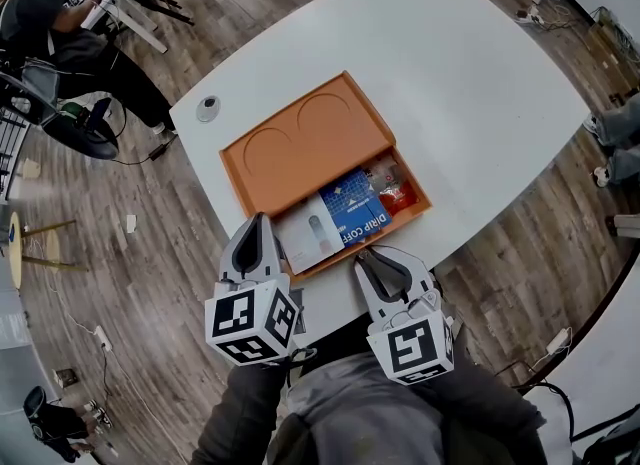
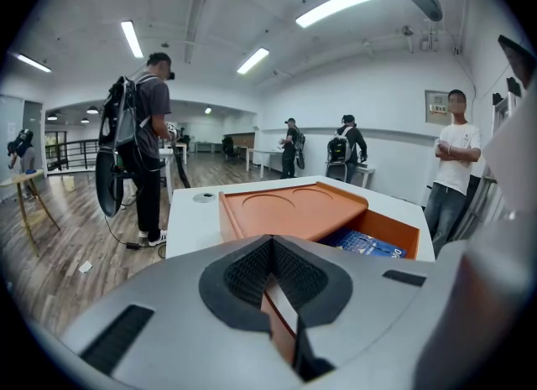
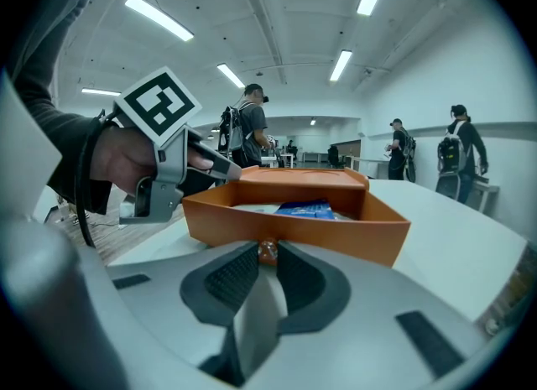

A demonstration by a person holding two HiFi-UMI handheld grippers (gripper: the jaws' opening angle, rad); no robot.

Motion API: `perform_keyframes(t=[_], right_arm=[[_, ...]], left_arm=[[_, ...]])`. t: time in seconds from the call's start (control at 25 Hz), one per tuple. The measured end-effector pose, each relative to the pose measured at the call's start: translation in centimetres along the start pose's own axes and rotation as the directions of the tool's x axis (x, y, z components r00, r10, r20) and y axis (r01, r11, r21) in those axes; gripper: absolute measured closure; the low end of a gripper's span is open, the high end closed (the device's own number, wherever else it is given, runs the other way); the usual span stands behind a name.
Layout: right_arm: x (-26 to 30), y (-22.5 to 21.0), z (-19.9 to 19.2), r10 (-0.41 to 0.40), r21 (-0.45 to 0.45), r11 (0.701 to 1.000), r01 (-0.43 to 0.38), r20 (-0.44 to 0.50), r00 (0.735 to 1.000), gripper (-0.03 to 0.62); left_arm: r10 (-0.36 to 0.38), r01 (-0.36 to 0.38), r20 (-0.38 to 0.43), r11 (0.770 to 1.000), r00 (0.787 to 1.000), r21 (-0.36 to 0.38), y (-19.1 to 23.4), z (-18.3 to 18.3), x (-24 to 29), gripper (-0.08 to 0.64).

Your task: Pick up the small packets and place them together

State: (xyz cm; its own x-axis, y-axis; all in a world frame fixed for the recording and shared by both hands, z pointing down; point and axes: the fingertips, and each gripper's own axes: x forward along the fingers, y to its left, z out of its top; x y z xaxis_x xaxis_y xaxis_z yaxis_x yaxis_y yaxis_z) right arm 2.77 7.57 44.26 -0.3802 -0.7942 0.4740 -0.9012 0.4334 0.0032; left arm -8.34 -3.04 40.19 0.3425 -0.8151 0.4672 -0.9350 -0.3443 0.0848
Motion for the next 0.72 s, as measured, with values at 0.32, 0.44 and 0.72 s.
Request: perform_keyframes(t=[0.32,0.44,0.72], right_arm=[[-1.4,0.7,-1.3,0.010,-0.009,1.000,-0.010,0.007,1.000,0.517],[-1.6,0.9,-1.5,0.018,-0.006,1.000,-0.018,0.009,1.000,0.518],[-2.1,1.0,-1.7,0.031,0.006,0.999,-0.031,0.007,0.999,0.518]], left_arm=[[0.001,-0.001,0.003,1.000,1.000,-0.006,-0.8,-1.2,-1.1,0.565],[-0.001,0.001,-0.003,1.000,1.000,-0.007,-0.8,-1.3,-1.2,0.565],[-0.003,0.003,-0.017,1.000,1.000,-0.003,-1.1,-1.4,-1.4,0.565]])
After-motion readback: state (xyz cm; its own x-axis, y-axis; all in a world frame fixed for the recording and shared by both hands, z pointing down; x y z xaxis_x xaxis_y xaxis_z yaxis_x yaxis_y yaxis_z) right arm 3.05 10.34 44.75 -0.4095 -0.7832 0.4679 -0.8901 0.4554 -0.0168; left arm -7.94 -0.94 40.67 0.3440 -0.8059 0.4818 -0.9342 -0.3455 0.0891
